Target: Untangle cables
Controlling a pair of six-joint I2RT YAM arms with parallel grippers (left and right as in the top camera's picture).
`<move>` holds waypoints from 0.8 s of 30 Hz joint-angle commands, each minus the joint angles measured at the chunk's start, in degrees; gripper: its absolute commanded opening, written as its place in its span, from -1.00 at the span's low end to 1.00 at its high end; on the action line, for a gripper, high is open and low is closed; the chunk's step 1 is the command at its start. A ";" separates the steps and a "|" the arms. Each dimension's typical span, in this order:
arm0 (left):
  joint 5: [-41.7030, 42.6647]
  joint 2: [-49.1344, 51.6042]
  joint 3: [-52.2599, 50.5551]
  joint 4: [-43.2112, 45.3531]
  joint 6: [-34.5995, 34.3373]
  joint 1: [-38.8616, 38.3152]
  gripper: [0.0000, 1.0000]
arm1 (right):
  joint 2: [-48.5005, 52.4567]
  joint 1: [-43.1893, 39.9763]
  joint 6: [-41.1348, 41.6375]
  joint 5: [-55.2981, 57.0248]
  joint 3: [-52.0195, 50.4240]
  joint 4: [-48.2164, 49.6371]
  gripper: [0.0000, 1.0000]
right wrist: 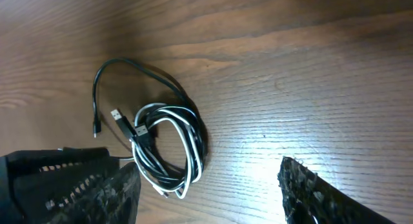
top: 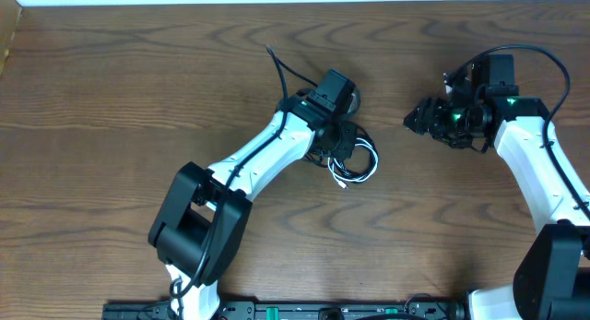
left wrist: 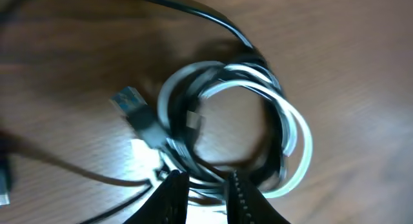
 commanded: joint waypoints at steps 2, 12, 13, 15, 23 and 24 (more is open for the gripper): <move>-13.81 1.01 -0.09 0.07 -6.43 -0.55 -0.53 | 0.39 -0.02 -0.04 0.94 0.04 -0.17 0.29; -11.23 4.81 -0.09 2.54 -9.25 -0.39 -0.31 | 0.39 -0.02 -0.50 0.96 0.04 -0.66 0.30; -10.19 4.81 -0.09 2.51 -8.72 -0.39 -0.31 | 0.39 -0.02 -0.50 0.96 0.04 -0.70 0.30; -8.52 4.79 -0.07 2.60 -7.43 -0.44 -0.31 | 0.39 -0.02 -0.52 0.96 0.04 -0.72 0.30; -5.57 4.92 -0.09 1.01 -4.59 -0.44 -0.31 | 0.39 -0.02 -0.98 0.98 0.04 -0.72 0.32; -5.66 5.11 -0.09 0.48 -4.76 -0.44 -0.31 | 0.39 -0.02 -1.38 0.96 0.04 -0.81 0.32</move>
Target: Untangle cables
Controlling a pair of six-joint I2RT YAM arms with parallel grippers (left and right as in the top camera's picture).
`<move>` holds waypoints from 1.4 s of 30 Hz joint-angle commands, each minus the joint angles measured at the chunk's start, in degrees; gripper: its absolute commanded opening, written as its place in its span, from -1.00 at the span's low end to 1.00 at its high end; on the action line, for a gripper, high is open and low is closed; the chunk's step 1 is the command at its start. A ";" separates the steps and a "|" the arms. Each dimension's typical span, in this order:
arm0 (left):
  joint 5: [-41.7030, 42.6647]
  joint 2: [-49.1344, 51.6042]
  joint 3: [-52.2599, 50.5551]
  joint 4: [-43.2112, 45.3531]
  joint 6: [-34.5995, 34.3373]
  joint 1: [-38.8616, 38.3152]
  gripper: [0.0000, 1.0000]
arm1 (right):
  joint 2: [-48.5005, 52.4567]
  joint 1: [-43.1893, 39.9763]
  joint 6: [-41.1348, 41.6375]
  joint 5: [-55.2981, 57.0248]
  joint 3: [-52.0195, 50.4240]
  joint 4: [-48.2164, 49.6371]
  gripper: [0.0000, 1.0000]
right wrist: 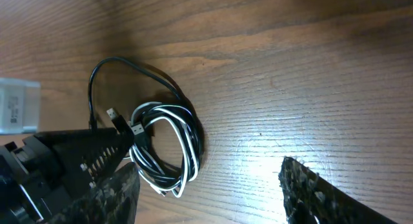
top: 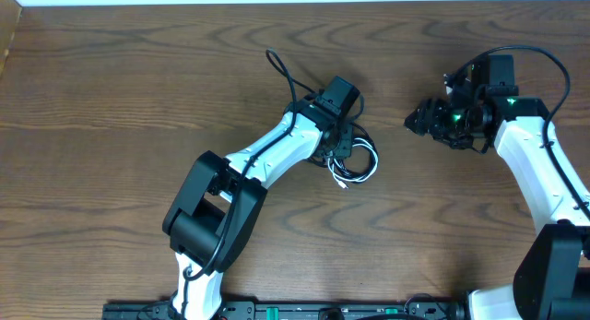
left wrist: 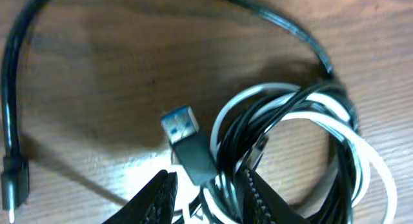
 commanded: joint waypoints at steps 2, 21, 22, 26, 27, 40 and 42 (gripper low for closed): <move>0.63 1.05 -0.11 -1.62 1.07 0.04 -0.31 | 0.39 -0.02 -1.09 0.46 0.04 -0.59 0.32; -1.49 8.96 -0.13 2.75 -6.43 -3.15 -0.57 | 0.39 0.02 -1.11 0.44 0.04 -1.60 0.33; -2.69 9.20 -0.13 3.41 -6.43 -3.56 -0.63 | 0.39 0.02 -1.09 0.44 0.04 -1.75 0.33; -3.78 9.22 -0.11 5.79 -3.72 -4.92 -0.85 | 0.39 0.02 -1.11 0.44 0.04 -2.14 0.31; -3.78 8.96 -0.02 6.03 -2.08 -4.96 -0.85 | 0.39 0.02 -1.14 0.39 0.04 -2.21 0.30; 19.26 -8.33 0.42 0.94 2.62 4.26 -0.85 | 0.37 2.23 -4.87 -14.84 0.04 0.83 -0.04; 20.74 -9.73 0.42 0.94 2.62 5.20 -0.85 | 0.37 3.13 -3.85 -15.58 0.04 1.42 -0.06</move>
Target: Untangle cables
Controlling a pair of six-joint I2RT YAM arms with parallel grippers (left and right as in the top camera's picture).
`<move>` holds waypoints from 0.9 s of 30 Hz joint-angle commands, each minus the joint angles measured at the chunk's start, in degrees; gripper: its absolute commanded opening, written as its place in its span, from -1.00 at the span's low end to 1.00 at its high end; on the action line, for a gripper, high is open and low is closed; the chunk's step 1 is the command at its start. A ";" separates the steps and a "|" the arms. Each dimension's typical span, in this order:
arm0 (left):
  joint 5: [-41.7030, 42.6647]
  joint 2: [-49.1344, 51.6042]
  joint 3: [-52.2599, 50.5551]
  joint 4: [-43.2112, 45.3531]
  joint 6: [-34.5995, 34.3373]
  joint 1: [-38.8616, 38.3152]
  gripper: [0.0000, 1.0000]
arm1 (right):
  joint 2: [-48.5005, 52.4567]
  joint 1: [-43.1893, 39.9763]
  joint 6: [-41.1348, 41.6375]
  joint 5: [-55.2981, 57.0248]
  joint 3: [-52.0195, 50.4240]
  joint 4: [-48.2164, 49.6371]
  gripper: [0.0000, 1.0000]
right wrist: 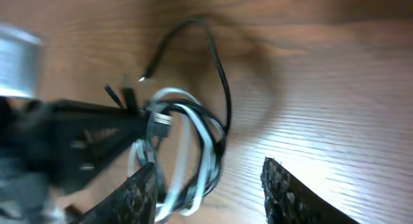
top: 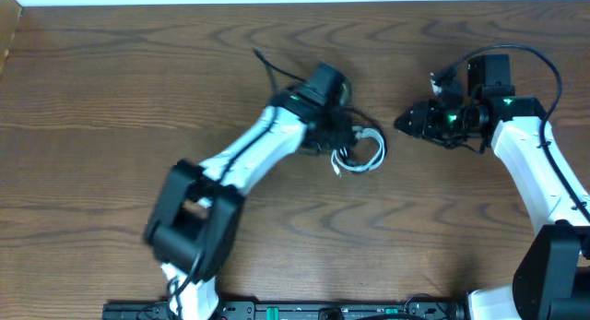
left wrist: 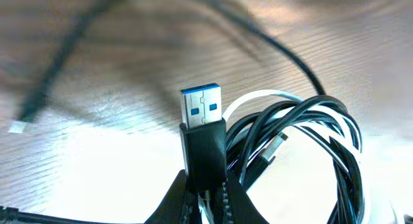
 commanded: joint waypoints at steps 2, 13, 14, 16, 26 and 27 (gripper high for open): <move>7.06 -4.83 0.37 -0.22 0.90 1.62 -0.85 | 0.37 2.64 0.81 -5.70 0.04 1.46 -0.07; -5.22 -5.03 0.37 -0.39 0.92 1.86 -0.85 | 0.37 4.50 8.26 -7.78 0.04 5.20 -0.19; -5.97 -5.03 0.37 -0.33 0.94 1.86 -0.85 | 0.37 4.66 8.37 -7.78 0.04 5.22 -0.20; -5.99 -5.03 0.37 -0.33 0.92 1.86 -0.86 | 0.39 5.14 8.55 -7.78 0.04 5.18 -0.20; -7.13 -5.03 0.37 -0.37 -0.26 1.86 -0.86 | 2.25 7.02 8.81 -7.78 0.04 5.20 -0.21; -6.71 -5.03 0.37 -0.37 -1.38 1.86 -0.85 | 2.86 7.21 8.98 -7.80 0.04 5.27 -0.23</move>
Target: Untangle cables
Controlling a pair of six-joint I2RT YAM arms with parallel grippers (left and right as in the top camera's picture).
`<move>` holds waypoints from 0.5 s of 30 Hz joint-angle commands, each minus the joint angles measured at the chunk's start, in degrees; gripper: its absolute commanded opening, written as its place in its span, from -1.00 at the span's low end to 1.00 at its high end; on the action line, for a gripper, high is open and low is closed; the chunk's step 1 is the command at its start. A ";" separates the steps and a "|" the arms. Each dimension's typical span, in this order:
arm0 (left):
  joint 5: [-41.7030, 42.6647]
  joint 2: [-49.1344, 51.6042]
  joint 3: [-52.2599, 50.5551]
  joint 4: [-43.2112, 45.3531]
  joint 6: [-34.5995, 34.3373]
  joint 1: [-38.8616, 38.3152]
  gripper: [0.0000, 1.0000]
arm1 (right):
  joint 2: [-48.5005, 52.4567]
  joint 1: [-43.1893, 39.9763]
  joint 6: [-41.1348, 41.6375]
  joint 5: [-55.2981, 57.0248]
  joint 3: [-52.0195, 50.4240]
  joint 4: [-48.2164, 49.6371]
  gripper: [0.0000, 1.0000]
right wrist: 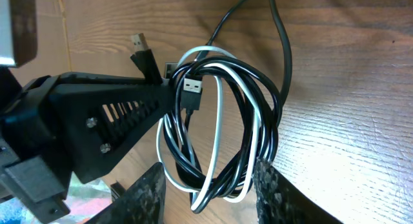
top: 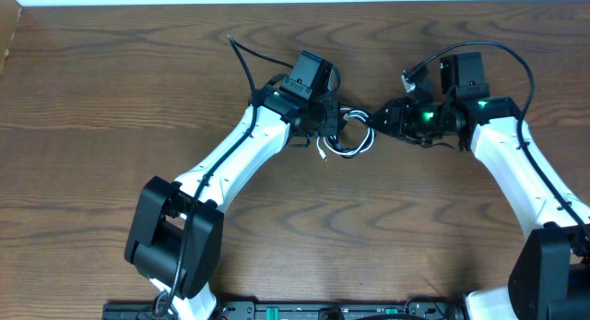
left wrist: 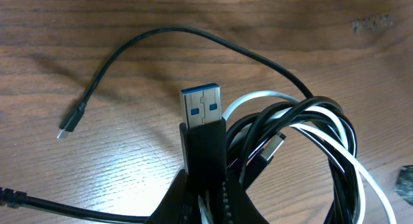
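A coil of black and white cables [top: 347,136] hangs in mid-table between both grippers. My left gripper [left wrist: 205,201] is shut on the black cable's USB plug with its blue insert [left wrist: 202,109], which stands upright above the fingers. The coil [left wrist: 310,153] hangs to the plug's right. A loose black tail [top: 244,62] ends in a small plug [left wrist: 66,128]. My right gripper [right wrist: 210,195] is open, its fingers [right wrist: 150,195] on either side of the coil's [right wrist: 219,133] lower end. A second USB plug [right wrist: 191,91] lies against the coil.
The brown wooden table [top: 111,126] runs to a white wall along the back. The right arm's own black wire [top: 521,60] loops above its wrist. The two grippers stand very close together at the coil.
My right gripper has moved left from beside the coil to its lower end, the open fingers now straddling it. The left gripper, still holding the plug, has shifted slightly left and back.
First the coil lay on the table under my left gripper, whose jaws stood slightly apart. Then those jaws straddled the blue USB plug. Later they were shut on it, with the right gripper nearby. Now both grippers meet at the coil.
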 commanded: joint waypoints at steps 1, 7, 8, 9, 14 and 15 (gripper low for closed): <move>0.33 -0.20 0.37 0.04 -2.49 0.13 -0.85 | 3.37 1.16 1.27 -1.46 0.04 0.26 -0.27; 0.31 -0.20 0.37 -0.04 -2.69 0.13 -0.85 | 7.17 3.21 1.57 -6.80 0.04 6.45 -0.41; 0.31 -0.20 0.37 -0.15 -2.71 0.13 -0.85 | 7.43 3.52 2.10 -6.45 0.04 7.17 -0.48; 0.31 -0.20 0.37 -0.20 -2.71 0.13 -0.85 | 7.58 3.82 2.38 -6.16 0.04 7.56 -0.57; 1.81 -0.20 0.37 0.52 -2.91 0.31 -0.85 | 7.69 4.81 2.60 -0.13 0.04 5.22 -0.98; 2.80 -0.22 0.37 0.96 -2.89 0.50 -0.86 | 7.69 4.98 2.60 1.42 0.04 4.22 -0.98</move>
